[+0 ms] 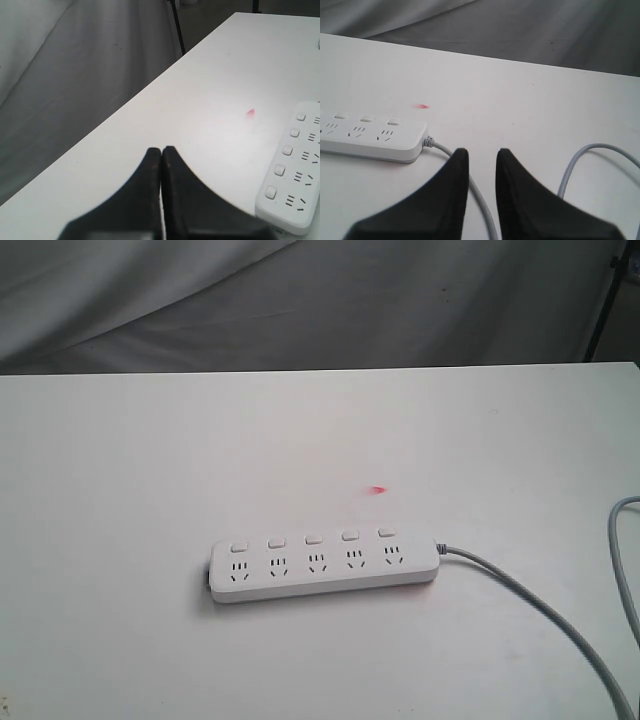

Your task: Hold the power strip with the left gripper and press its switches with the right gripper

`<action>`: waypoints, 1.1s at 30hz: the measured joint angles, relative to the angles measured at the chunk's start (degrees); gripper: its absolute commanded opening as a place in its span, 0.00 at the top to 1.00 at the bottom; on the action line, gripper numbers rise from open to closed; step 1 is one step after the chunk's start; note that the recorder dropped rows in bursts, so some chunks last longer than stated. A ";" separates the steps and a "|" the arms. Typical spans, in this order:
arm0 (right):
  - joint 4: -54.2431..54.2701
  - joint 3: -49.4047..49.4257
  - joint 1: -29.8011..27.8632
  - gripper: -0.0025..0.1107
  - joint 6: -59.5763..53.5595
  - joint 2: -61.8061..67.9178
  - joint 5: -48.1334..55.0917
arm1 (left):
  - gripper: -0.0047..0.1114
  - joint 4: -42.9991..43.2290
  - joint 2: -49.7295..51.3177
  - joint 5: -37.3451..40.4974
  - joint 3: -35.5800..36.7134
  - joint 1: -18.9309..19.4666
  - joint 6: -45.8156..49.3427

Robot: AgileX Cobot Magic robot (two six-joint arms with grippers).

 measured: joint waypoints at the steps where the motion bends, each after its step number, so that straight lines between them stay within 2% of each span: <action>1: 0.00 0.00 0.00 0.81 0.00 0.00 0.00 | 0.96 0.00 0.00 0.37 0.00 0.00 0.05; 12: 0.00 0.00 0.00 0.81 0.00 0.00 0.00 | 0.96 -1.43 0.00 1.02 -0.13 0.00 0.05; 17: 0.00 0.00 0.00 0.81 0.00 0.00 0.00 | 0.96 4.38 1.12 0.99 -3.54 0.00 0.05; 25: 0.00 0.00 0.00 0.81 0.00 0.00 0.00 | 0.96 12.56 8.39 3.70 -14.73 0.00 -0.37; 30: 0.00 0.00 0.00 0.81 0.00 0.00 0.00 | 0.96 18.11 20.32 3.70 -30.09 0.00 -8.77; 33: 0.00 0.00 0.00 0.81 0.00 0.00 0.00 | 0.96 21.54 23.44 3.70 -33.02 -0.97 -11.34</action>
